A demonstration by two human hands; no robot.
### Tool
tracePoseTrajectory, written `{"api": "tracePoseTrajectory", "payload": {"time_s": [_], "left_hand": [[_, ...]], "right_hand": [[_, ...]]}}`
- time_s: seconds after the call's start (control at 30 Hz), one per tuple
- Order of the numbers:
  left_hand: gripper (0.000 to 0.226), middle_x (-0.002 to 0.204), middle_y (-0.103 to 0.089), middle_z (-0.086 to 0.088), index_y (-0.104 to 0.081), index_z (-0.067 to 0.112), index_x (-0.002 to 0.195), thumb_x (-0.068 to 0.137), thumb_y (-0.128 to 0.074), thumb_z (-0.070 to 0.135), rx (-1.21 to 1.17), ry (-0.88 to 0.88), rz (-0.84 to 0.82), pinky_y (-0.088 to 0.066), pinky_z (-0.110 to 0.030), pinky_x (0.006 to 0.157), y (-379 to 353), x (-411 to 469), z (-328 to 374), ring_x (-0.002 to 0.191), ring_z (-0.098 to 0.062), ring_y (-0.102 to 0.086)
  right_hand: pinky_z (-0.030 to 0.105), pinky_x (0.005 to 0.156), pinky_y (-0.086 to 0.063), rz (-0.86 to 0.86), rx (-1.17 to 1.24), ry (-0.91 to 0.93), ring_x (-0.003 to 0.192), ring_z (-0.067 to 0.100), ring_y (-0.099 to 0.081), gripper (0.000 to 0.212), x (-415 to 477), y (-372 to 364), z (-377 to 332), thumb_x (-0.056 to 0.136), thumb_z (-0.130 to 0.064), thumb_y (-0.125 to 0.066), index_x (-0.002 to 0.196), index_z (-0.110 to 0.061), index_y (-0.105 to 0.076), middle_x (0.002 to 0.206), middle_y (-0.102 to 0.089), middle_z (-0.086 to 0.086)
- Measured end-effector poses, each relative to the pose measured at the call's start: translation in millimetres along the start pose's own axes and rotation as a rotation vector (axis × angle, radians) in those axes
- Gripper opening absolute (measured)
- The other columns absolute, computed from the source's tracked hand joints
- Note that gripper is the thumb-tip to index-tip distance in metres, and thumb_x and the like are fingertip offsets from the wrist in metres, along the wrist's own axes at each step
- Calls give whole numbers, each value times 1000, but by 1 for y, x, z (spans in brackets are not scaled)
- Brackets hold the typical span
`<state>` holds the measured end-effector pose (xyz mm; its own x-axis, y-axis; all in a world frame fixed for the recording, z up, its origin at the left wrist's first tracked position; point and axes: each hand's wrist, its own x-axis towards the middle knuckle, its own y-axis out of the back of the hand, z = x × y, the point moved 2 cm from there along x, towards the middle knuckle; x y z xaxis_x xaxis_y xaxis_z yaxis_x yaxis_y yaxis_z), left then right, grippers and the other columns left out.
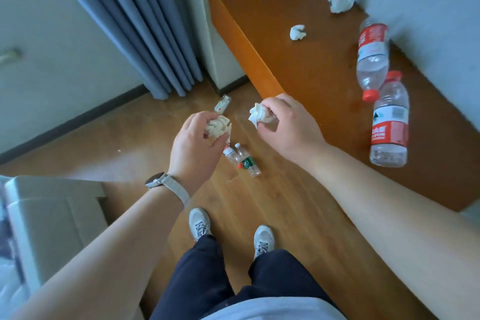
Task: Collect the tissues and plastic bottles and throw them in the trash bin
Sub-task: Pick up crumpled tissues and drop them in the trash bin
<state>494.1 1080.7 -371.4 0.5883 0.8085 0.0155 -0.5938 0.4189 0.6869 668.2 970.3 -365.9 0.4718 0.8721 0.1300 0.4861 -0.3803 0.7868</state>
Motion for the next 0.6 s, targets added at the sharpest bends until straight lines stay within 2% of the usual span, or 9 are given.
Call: {"api": "tracePoseTrajectory", "payload": {"time_s": [0.1, 0.23, 0.37, 0.53, 0.6], "left_hand": [[32, 106, -57, 11, -63, 21, 112, 83, -76, 25, 1, -56, 14, -34, 0, 71, 22, -3, 38, 85, -1, -48], [33, 107, -54, 15, -62, 23, 116, 85, -73, 28, 30, -155, -34, -34, -2, 71, 38, -1, 74, 91, -3, -49], [33, 113, -59, 11, -61, 23, 118, 87, -71, 30, 39, -257, -86, -33, -5, 71, 48, 4, 90, 93, -3, -49], [31, 101, -54, 15, -63, 23, 116, 87, -70, 31, -17, -450, -170, -37, -7, 67, 67, 12, 99, 84, -5, -52], [31, 102, -56, 14, -63, 22, 116, 87, -71, 30, -52, -526, -215, -42, -12, 70, 78, 18, 100, 85, -6, -54]], "right_hand": [[42, 63, -51, 17, -40, 58, 84, 18, -53, 21, -8, 41, -18, 83, -27, -66, 101, -16, -59, 96, -55, -3], [41, 68, -53, 71, -96, 76, 90, 20, -55, 26, -24, 77, -32, 85, -28, -66, 107, -15, -60, 101, -57, -1], [44, 70, -53, 117, -146, -5, 91, 20, -55, 29, -44, 89, -41, 85, -28, -67, 109, -15, -60, 101, -57, 0], [42, 69, -53, 215, -223, -156, 90, 18, -55, 29, -65, 101, -71, 83, -28, -68, 108, -16, -61, 101, -57, -3], [37, 65, -51, 281, -258, -222, 87, 17, -55, 26, -73, 103, -89, 83, -27, -68, 105, -16, -62, 99, -57, -4]]}}
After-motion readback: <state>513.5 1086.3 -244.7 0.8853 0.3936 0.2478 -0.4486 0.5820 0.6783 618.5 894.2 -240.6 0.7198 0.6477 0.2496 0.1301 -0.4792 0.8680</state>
